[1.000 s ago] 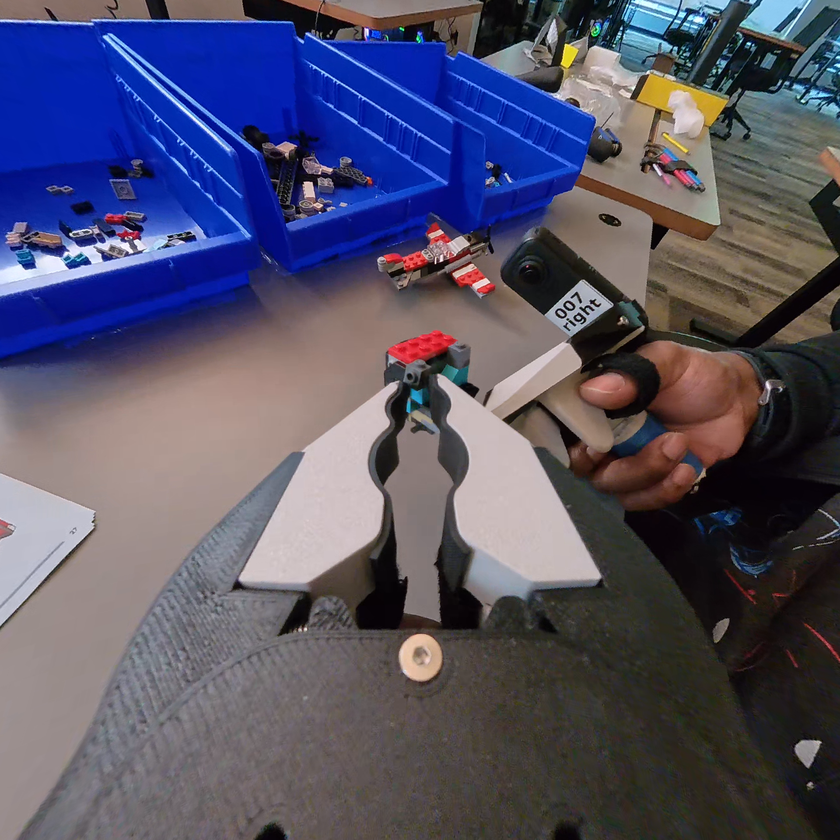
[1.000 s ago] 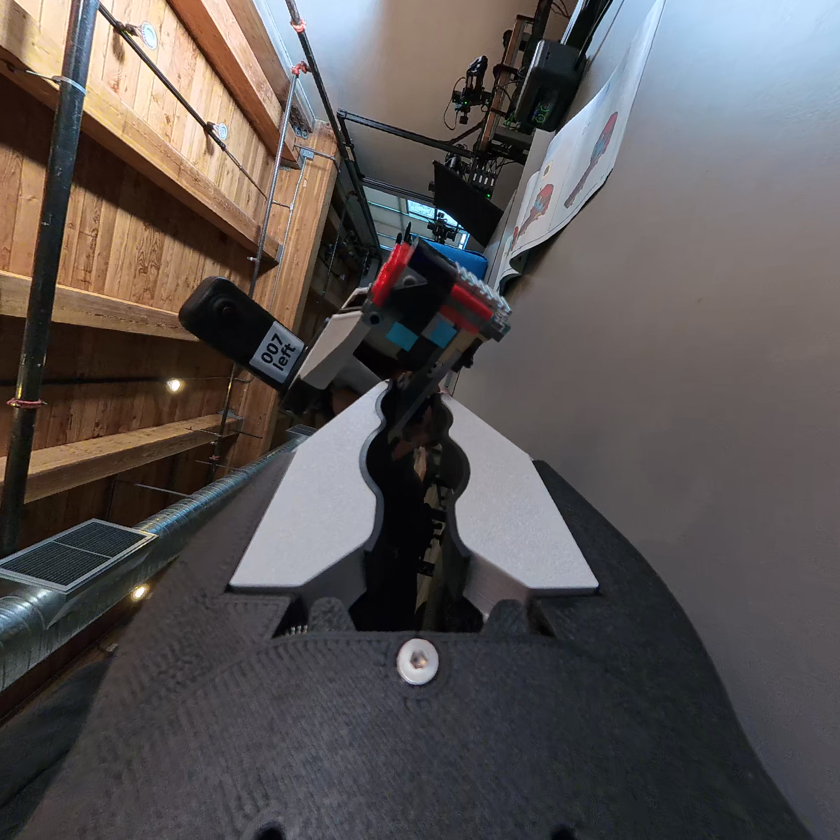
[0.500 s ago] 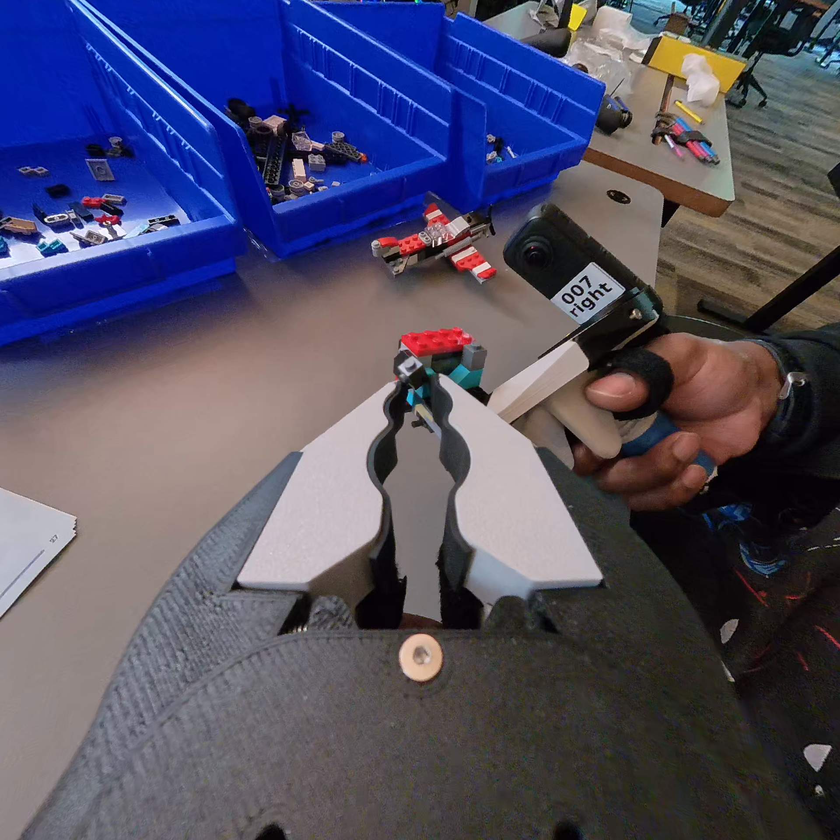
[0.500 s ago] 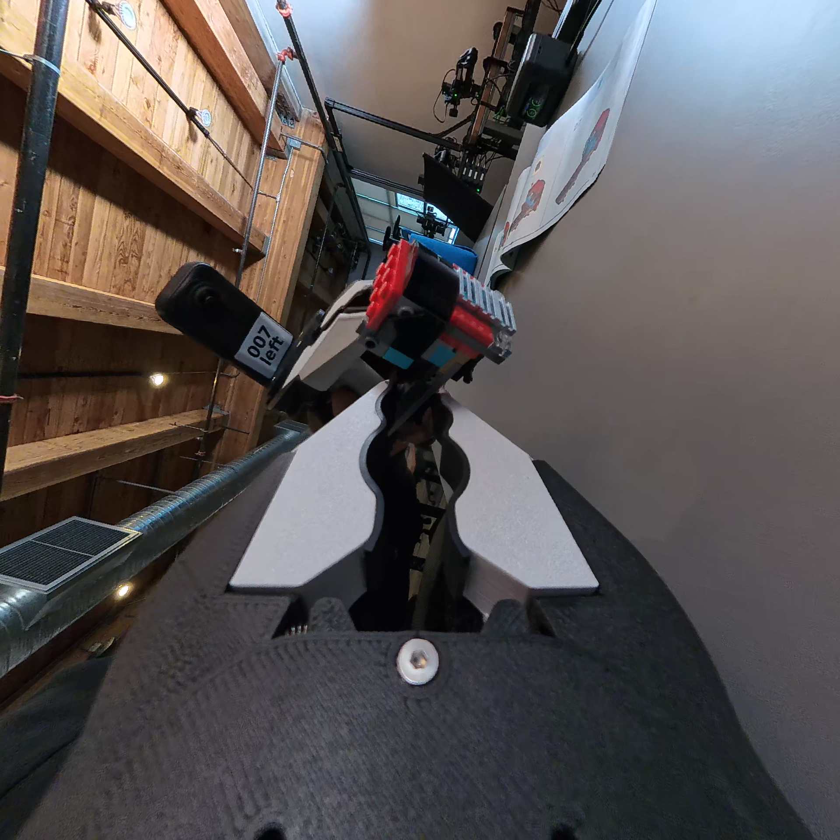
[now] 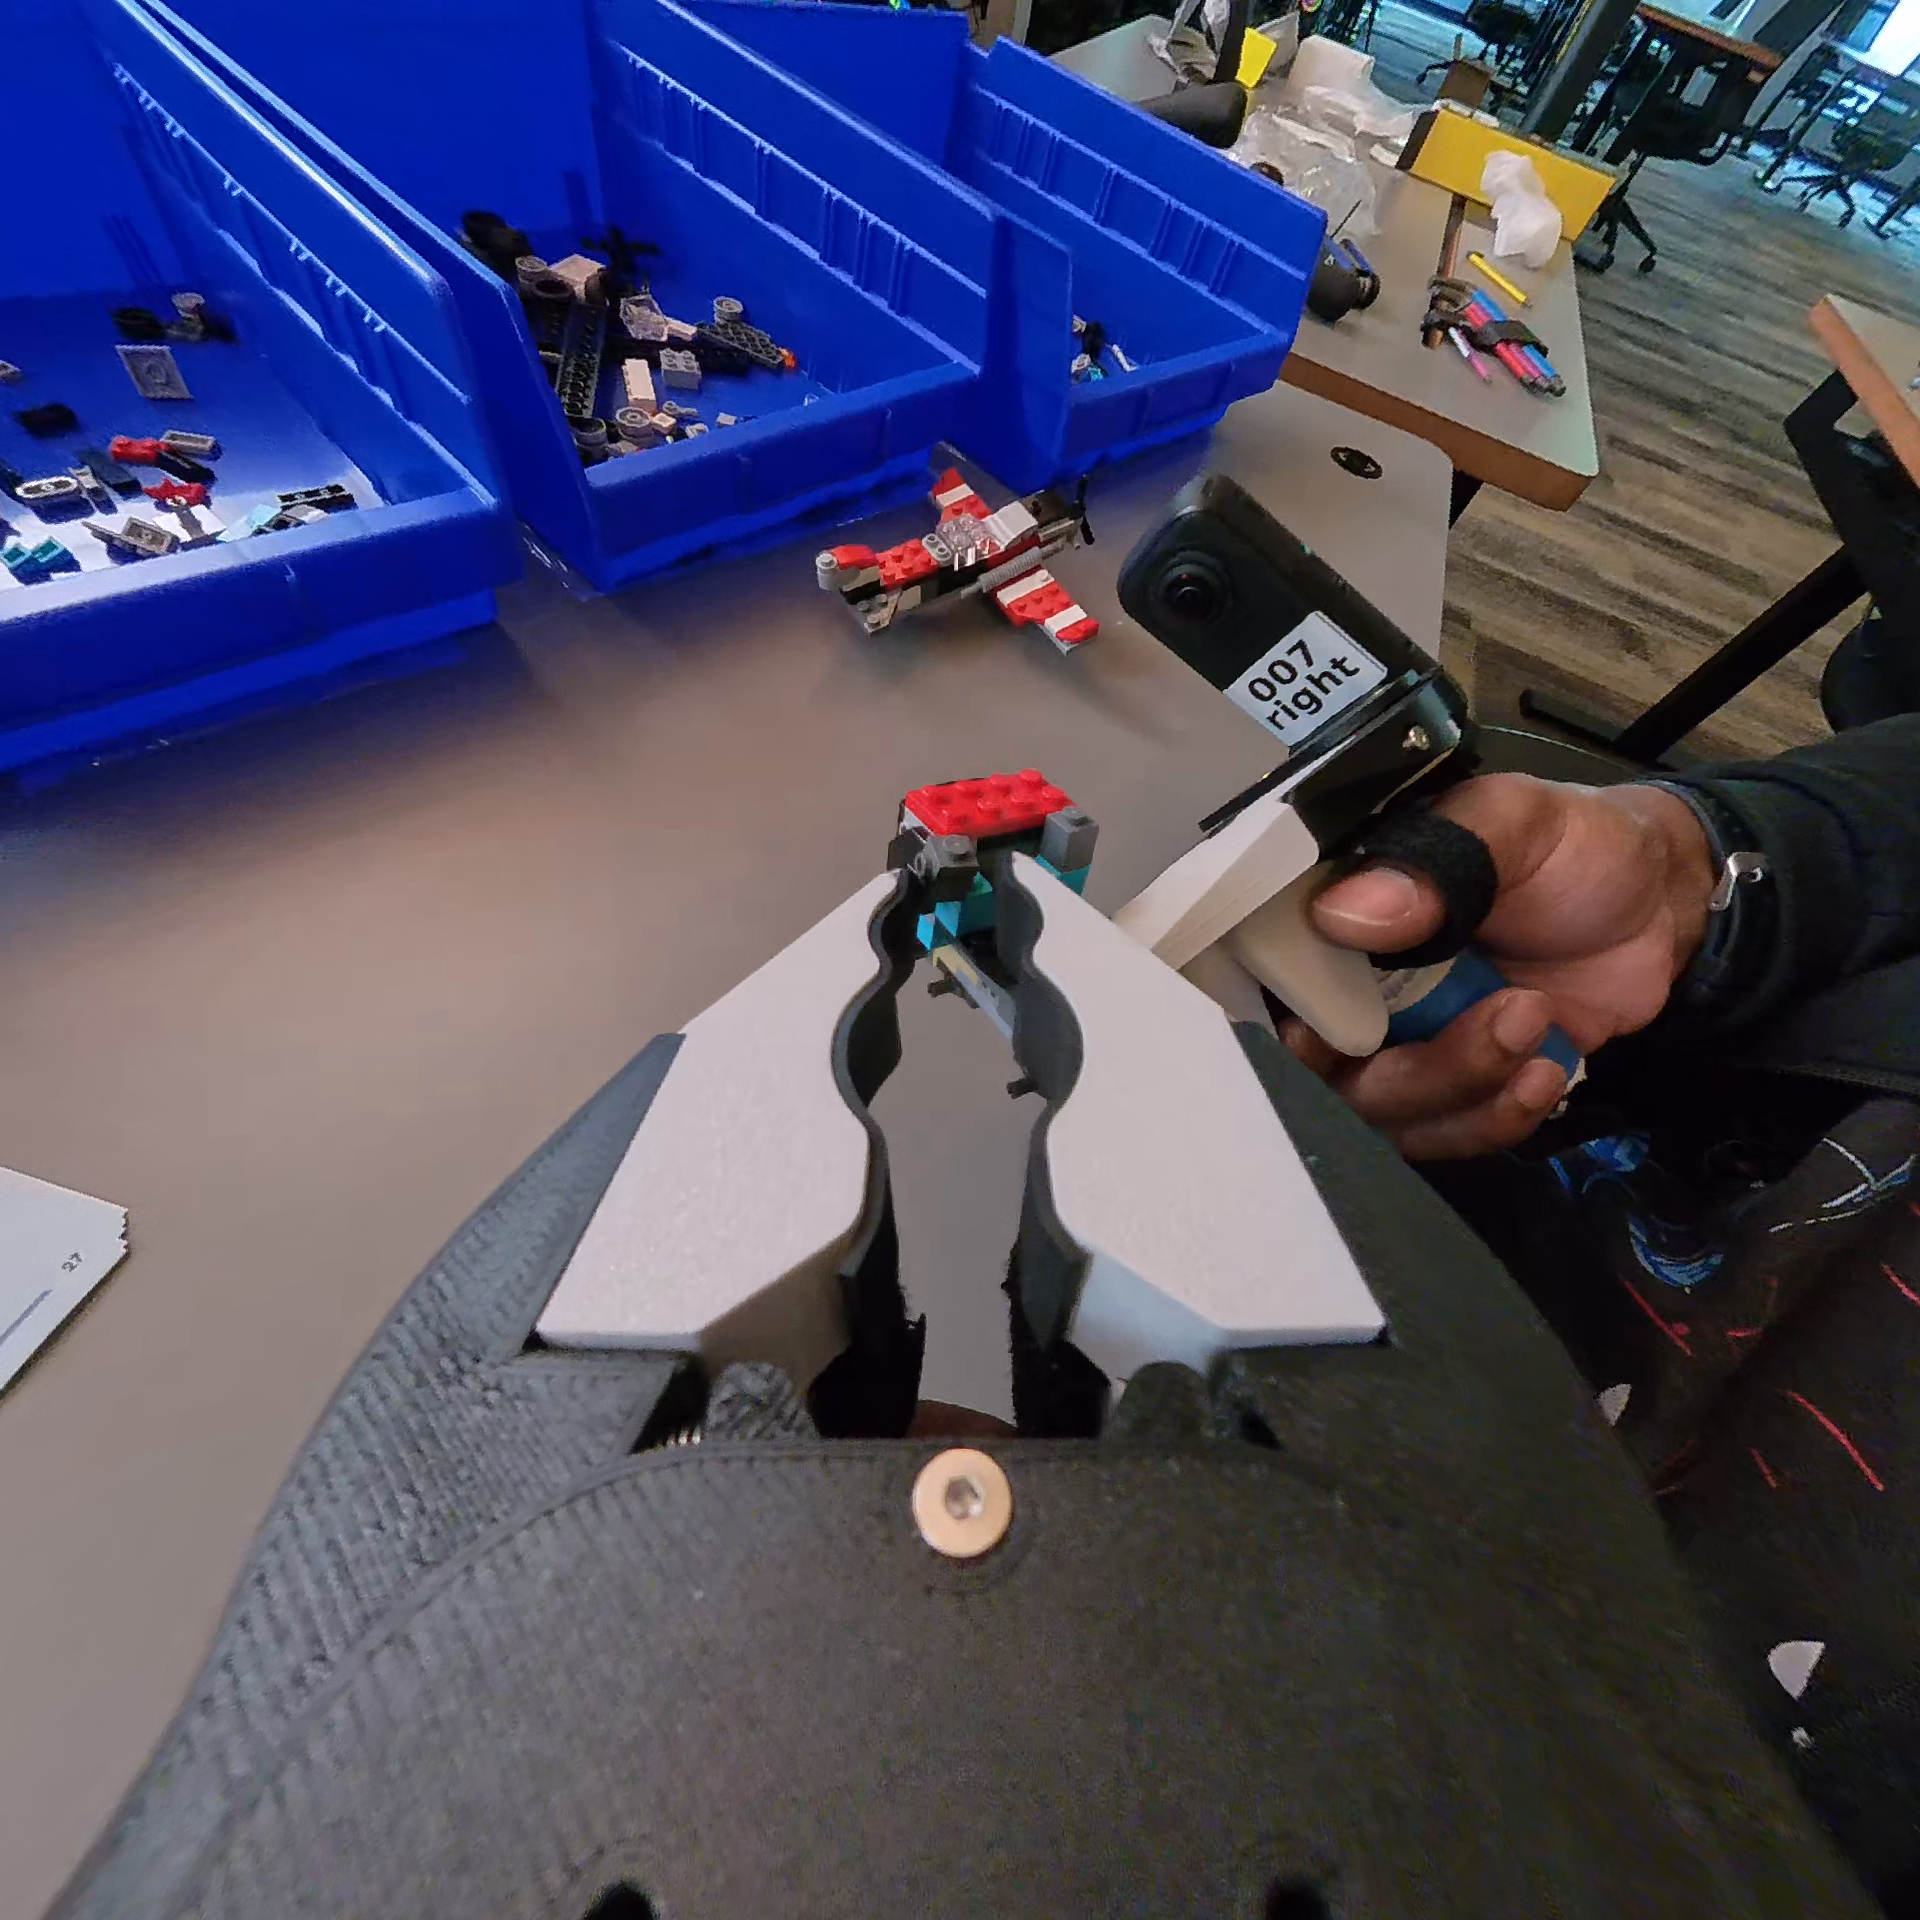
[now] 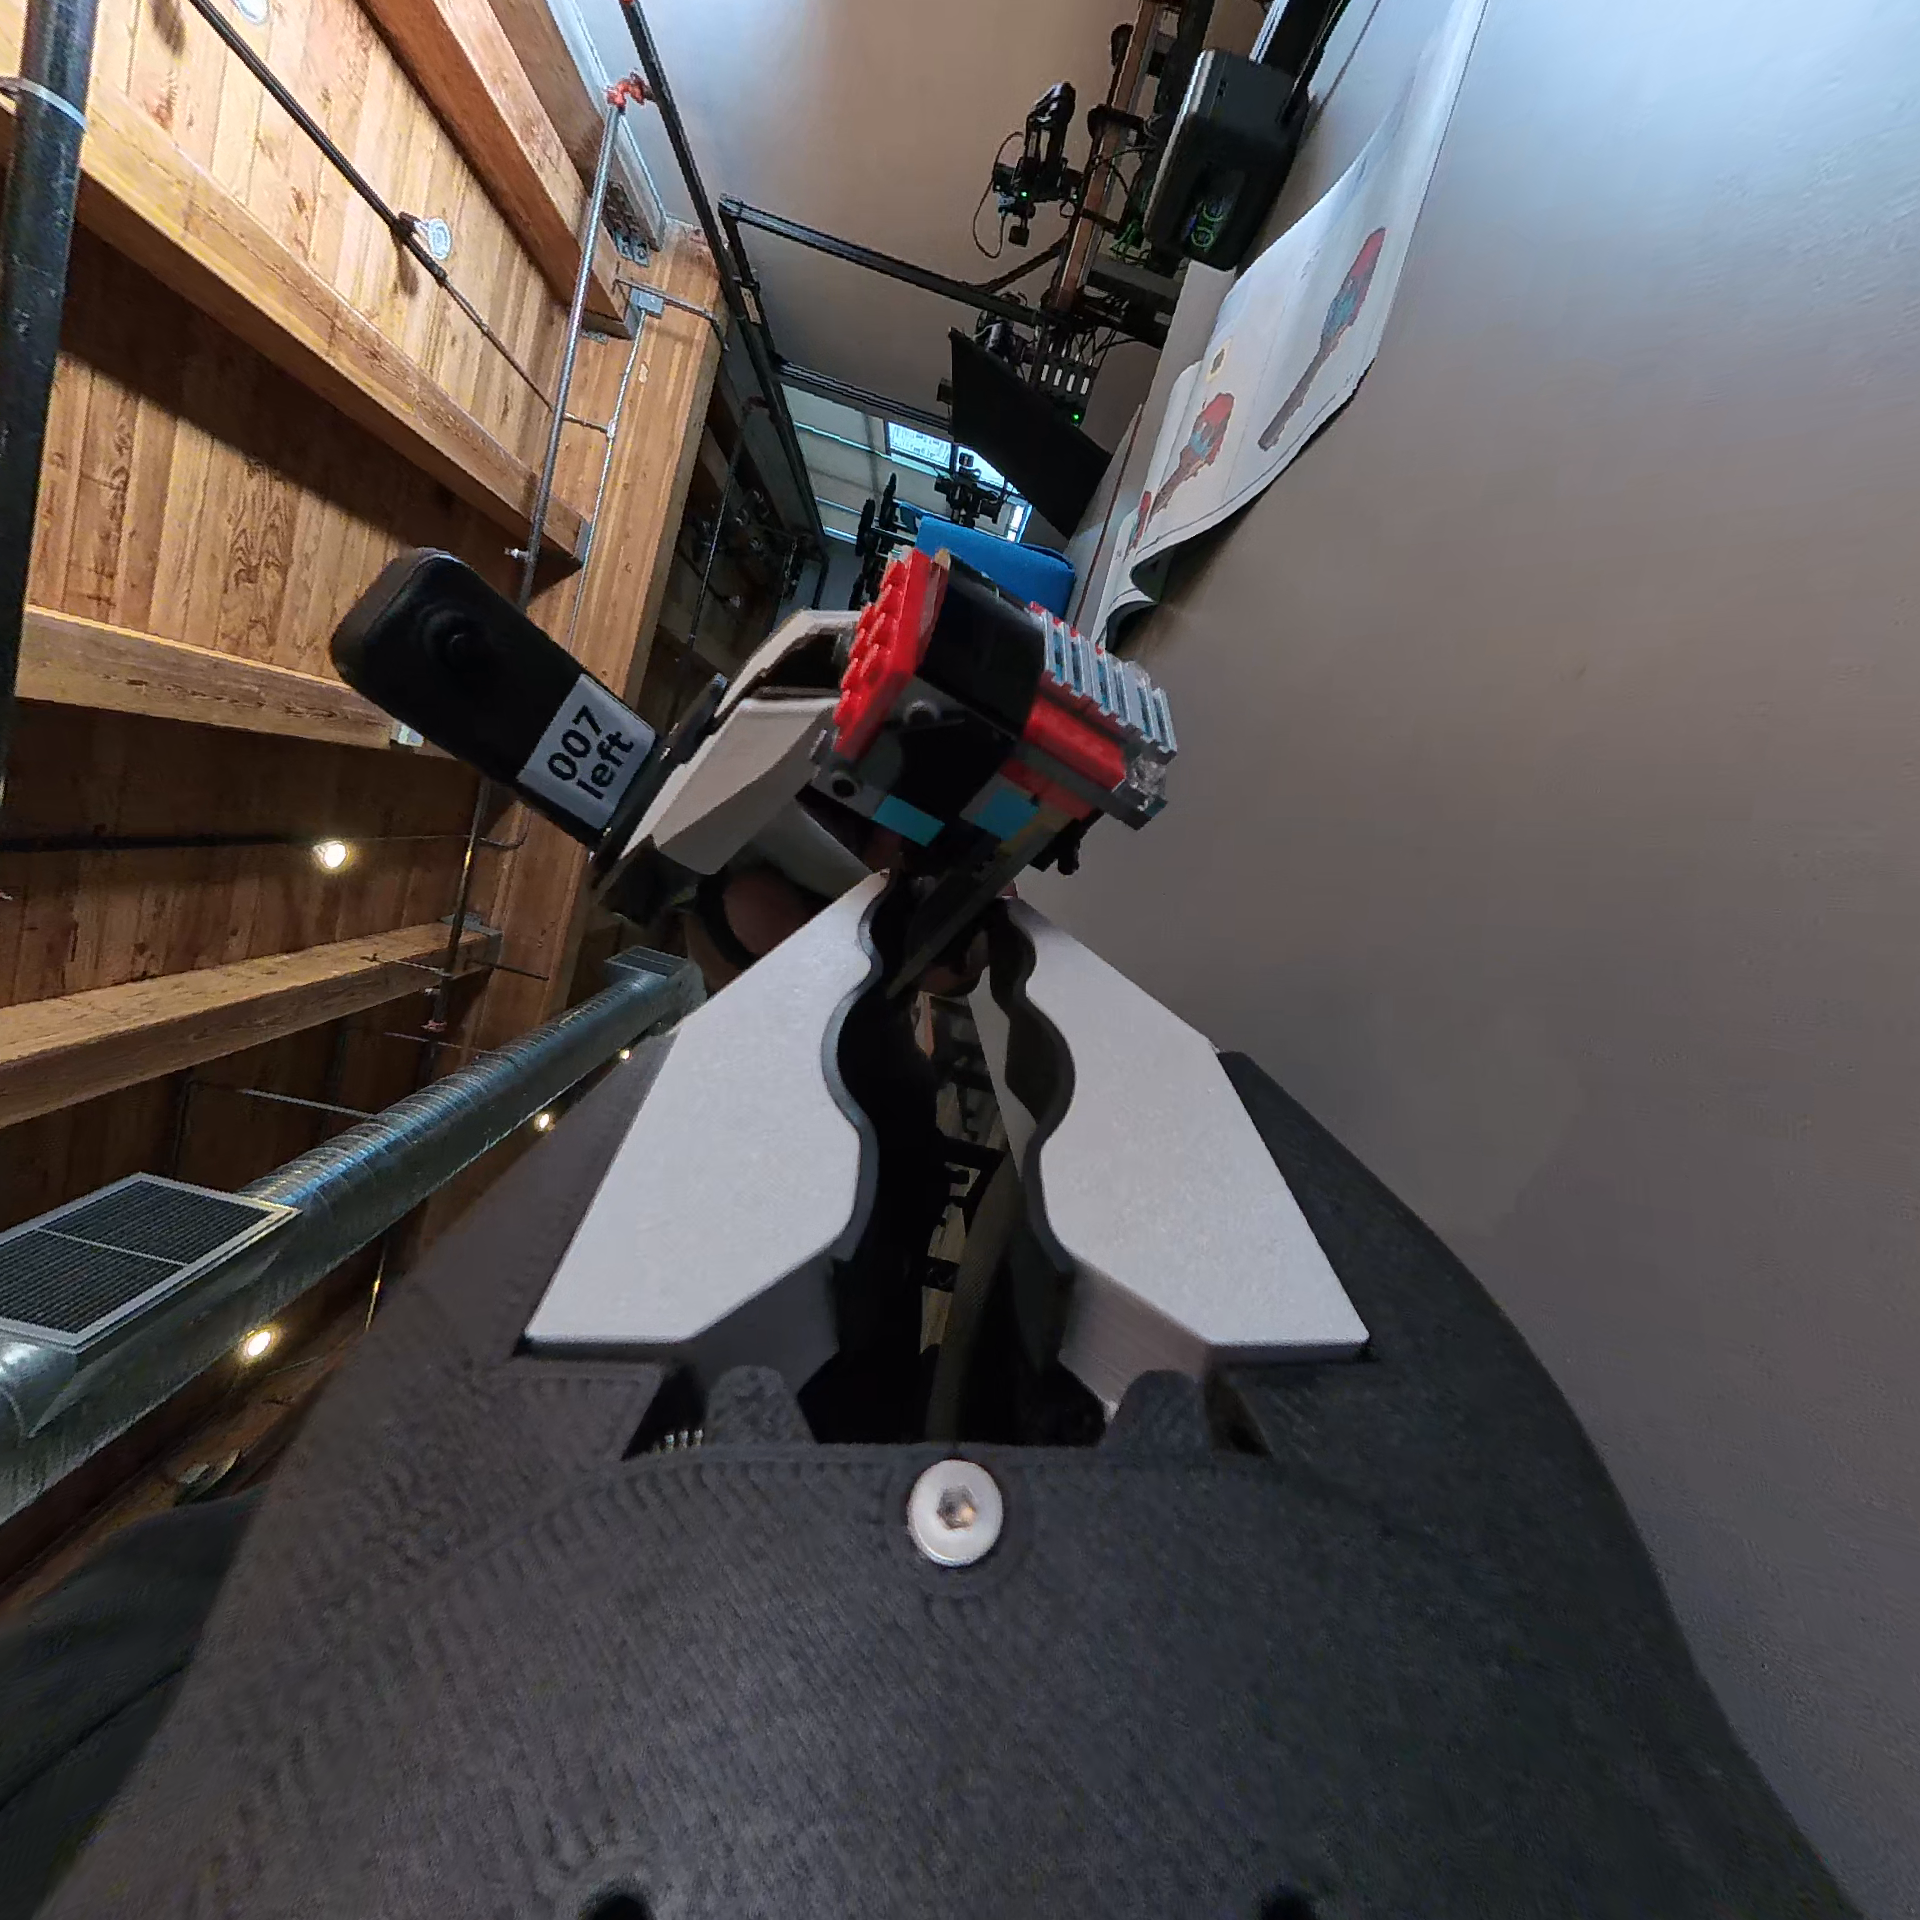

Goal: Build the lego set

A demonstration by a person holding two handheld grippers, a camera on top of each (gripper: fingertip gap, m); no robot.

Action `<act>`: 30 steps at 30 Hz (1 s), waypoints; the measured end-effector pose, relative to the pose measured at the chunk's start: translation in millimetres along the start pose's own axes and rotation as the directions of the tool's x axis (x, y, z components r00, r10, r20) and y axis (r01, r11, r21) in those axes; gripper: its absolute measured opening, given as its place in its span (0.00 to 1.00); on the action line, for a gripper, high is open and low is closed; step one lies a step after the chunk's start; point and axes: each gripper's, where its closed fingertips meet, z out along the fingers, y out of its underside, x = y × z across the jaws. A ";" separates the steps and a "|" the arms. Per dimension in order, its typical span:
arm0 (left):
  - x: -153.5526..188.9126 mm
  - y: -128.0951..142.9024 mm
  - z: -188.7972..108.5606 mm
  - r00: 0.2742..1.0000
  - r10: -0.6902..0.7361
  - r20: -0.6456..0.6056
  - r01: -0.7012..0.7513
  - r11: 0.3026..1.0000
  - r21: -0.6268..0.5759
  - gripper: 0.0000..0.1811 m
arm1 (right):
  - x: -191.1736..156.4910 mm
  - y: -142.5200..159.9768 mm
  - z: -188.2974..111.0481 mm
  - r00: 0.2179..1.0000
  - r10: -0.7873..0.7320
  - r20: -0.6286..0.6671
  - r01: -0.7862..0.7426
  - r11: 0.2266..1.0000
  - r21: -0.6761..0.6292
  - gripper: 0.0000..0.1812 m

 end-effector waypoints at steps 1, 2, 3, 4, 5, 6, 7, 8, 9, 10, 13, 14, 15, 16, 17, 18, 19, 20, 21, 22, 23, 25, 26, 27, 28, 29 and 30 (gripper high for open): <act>-0.4 0.1 0.5 1.000 0.003 0.005 -0.003 1.000 -0.002 0.08 | 0.0 0.0 0.0 1.000 -0.001 -0.001 0.001 1.000 0.000 0.07; -0.9 0.1 1.0 1.000 0.003 0.010 -0.003 1.000 -0.003 0.08 | 0.2 0.2 0.0 1.000 -0.002 -0.003 0.002 1.000 0.000 0.07; -1.6 0.0 1.2 1.000 0.001 0.015 -0.001 1.000 -0.002 0.07 | 0.3 0.3 0.0 1.000 -0.004 -0.004 0.004 1.000 0.000 0.07; -1.8 -0.4 1.3 1.000 -0.004 0.017 0.004 1.000 0.001 0.07 | 0.3 0.3 0.0 1.000 -0.005 -0.005 0.005 1.000 0.000 0.07; -1.9 -0.6 1.5 1.000 -0.009 0.016 0.009 1.000 0.004 0.07 | 0.4 0.1 0.0 1.000 -0.006 -0.006 0.006 1.000 0.001 0.07; -2.0 -0.7 1.5 1.000 -0.014 0.017 0.014 1.000 0.007 0.06 | 0.4 0.1 0.0 1.000 -0.005 -0.007 0.005 1.000 0.002 0.07; -1.8 -1.0 1.5 1.000 -0.017 0.016 0.017 1.000 0.010 0.06 | 0.7 0.0 -0.1 1.000 -0.005 -0.007 0.005 1.000 0.002 0.07; -1.0 -1.6 1.3 1.000 -0.020 0.013 0.020 1.000 0.013 0.06 | 0.8 -0.1 -0.1 1.000 -0.004 -0.008 0.004 1.000 0.003 0.07; -0.3 -2.7 0.9 1.000 -0.024 0.013 0.024 1.000 0.018 0.06 | 0.7 -0.2 -0.2 1.000 -0.003 -0.007 0.003 1.000 0.003 0.07; 0.3 -4.3 0.5 1.000 -0.026 0.017 0.025 0.999 0.023 0.06 | 0.9 -0.3 -0.2 1.000 -0.004 -0.008 0.004 1.000 0.003 0.07; 0.8 -7.2 -0.8 0.999 -0.017 0.045 0.016 1.000 0.017 0.06 | 1.0 -0.7 -0.3 1.000 -0.005 -0.010 0.005 1.000 0.007 0.07; -1.4 -6.8 -1.0 0.998 -0.010 0.070 0.009 1.000 0.007 0.07 | 1.0 -0.8 -0.4 1.000 -0.006 -0.010 0.006 1.000 0.007 0.07; -3.3 -6.1 -1.2 0.996 -0.001 0.093 0.002 1.000 -0.006 0.07 | 1.1 -0.8 -0.3 1.000 -0.007 -0.011 0.007 1.000 0.008 0.07; -4.0 -5.5 -1.2 0.994 0.004 0.107 -0.002 1.000 -0.019 0.07 | 1.0 -0.8 -0.3 1.000 -0.008 -0.012 0.008 1.000 0.008 0.07; -3.1 -5.2 -0.9 0.994 0.005 0.110 -0.002 1.000 -0.027 0.07 | 1.1 -0.7 -0.3 1.000 -0.010 -0.013 0.010 1.000 0.008 0.07; -1.4 -4.7 -0.3 0.994 0.001 0.107 0.003 0.999 -0.034 0.07 | 1.0 -0.6 -0.2 1.000 -0.011 -0.014 0.012 1.000 0.009 0.07; -0.1 -4.0 0.3 0.994 -0.004 0.105 0.009 0.999 -0.043 0.07 | 1.1 -0.7 -0.2 1.000 -0.012 -0.014 0.012 1.000 0.009 0.07; 0.3 -3.1 1.0 0.994 -0.006 0.109 0.012 0.999 -0.052 0.07 | 1.1 -0.7 -0.2 1.000 -0.013 -0.014 0.013 1.000 0.009 0.08; -0.1 -2.3 1.4 0.993 -0.004 0.119 0.012 0.998 -0.061 0.07 | 1.0 -0.7 -0.3 1.000 -0.013 -0.014 0.013 1.000 0.009 0.08; -1.0 -1.5 1.7 0.991 -0.002 0.131 0.012 0.997 -0.070 0.07 | 0.9 -0.7 -0.4 1.000 -0.013 -0.014 0.013 1.000 0.010 0.07; -1.6 -1.0 2.0 0.990 0.001 0.141 0.010 0.997 -0.077 0.07 | 1.0 -0.7 -0.3 1.000 -0.013 -0.015 0.013 1.000 0.010 0.07; -1.3 -0.3 2.8 0.988 0.009 0.152 0.004 0.996 -0.088 0.07 | 1.0 -0.5 -0.2 1.000 -0.014 -0.015 0.014 1.000 0.009 0.08; -1.1 0.3 3.2 0.987 0.013 0.158 0.001 0.996 -0.094 0.07 | 1.1 -0.5 -0.2 1.000 -0.013 -0.015 0.014 1.000 0.009 0.08; -1.7 0.8 3.6 0.986 0.016 0.166 0.001 0.995 -0.100 0.07 | 1.2 -0.7 -0.3 1.000 -0.012 -0.016 0.013 1.000 0.010 0.08; -2.6 1.5 3.7 0.984 0.016 0.176 0.003 0.994 -0.107 0.06 | 1.1 -0.8 -0.3 1.000 -0.012 -0.015 0.012 1.000 0.010 0.08; -3.6 2.3 3.8 0.982 0.019 0.186 0.002 0.993 -0.115 0.06 | 1.1 -0.9 -0.3 1.000 -0.013 -0.015 0.013 1.000 0.010 0.08; -4.3 2.8 3.9 0.981 0.023 0.193 0.000 0.993 -0.120 0.06 | 1.2 -0.8 -0.2 1.000 -0.012 -0.016 0.013 1.000 0.010 0.08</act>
